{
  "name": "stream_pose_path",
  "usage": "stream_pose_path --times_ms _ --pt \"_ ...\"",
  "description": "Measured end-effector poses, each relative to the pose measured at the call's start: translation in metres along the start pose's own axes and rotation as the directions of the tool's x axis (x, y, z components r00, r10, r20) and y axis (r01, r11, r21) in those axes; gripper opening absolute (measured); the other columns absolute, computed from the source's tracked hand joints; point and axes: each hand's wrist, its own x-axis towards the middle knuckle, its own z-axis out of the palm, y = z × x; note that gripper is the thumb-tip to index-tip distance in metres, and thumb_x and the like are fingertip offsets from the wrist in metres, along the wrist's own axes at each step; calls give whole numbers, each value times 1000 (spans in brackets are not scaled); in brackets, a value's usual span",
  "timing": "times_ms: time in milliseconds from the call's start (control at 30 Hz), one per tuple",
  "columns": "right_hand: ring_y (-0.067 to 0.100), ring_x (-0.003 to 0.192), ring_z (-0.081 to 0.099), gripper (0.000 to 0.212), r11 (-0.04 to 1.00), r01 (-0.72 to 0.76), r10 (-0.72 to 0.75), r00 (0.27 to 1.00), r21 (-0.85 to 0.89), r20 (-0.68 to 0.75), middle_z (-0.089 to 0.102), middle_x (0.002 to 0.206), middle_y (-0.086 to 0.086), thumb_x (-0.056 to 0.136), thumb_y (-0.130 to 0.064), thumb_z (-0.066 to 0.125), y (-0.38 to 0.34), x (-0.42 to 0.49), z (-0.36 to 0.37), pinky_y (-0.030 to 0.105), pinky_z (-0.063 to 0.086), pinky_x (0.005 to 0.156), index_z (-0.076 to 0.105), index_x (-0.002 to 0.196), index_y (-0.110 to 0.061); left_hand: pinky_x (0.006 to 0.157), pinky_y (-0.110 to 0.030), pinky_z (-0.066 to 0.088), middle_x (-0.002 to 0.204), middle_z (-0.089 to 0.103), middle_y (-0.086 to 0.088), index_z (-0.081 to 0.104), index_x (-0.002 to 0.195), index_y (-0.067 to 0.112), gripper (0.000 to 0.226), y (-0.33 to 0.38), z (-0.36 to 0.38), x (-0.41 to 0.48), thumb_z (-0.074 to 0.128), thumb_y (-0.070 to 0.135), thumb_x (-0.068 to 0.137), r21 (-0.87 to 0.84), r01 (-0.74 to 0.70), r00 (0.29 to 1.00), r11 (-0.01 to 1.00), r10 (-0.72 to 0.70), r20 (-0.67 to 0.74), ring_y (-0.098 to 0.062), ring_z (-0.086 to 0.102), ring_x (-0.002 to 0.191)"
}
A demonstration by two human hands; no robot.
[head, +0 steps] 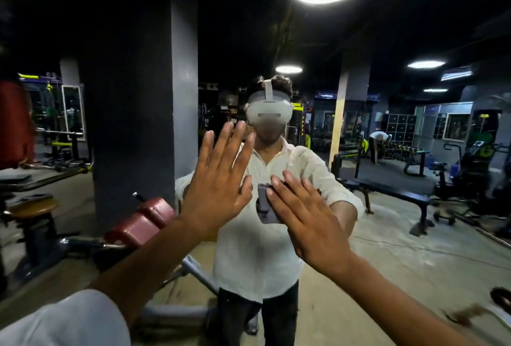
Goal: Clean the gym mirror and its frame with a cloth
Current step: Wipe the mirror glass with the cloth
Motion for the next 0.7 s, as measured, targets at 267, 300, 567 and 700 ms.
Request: stream_pose_path --times_ms 267,300,567,700 --pt "35 160 20 59 1000 17 -18 997 19 70 31 169 14 111 -27 14 -12 -25 6 52 16 129 41 158 -2 132 -61 8 176 3 -24 12 168 2 81 26 1 -48 43 39 104 10 29 997 1000 -30 67 -41 5 164" --pt "34 160 18 57 999 47 -46 995 -9 91 30 170 14 108 -23 22 -14 -33 12 52 14 129 40 159 -3 131 -62 10 176 4 -24 13 168 2 82 29 0 -51 44 40 103 8 32 997 999 -33 74 -42 6 164" --pt "31 161 18 60 951 302 -285 939 -66 191 29 170 12 112 -38 19 5 -53 24 48 5 132 40 160 -7 128 -65 19 176 7 -24 18 168 3 91 40 -10 -72 53 52 100 11 -33 987 999 31 158 -42 11 163" --pt "33 159 23 60 985 161 -150 976 -63 160 29 171 12 111 -31 15 2 -42 11 53 20 127 39 160 -7 130 -62 14 178 9 -16 23 168 9 83 43 -14 -50 56 43 100 -19 -146 980 989 147 134 -33 9 165"
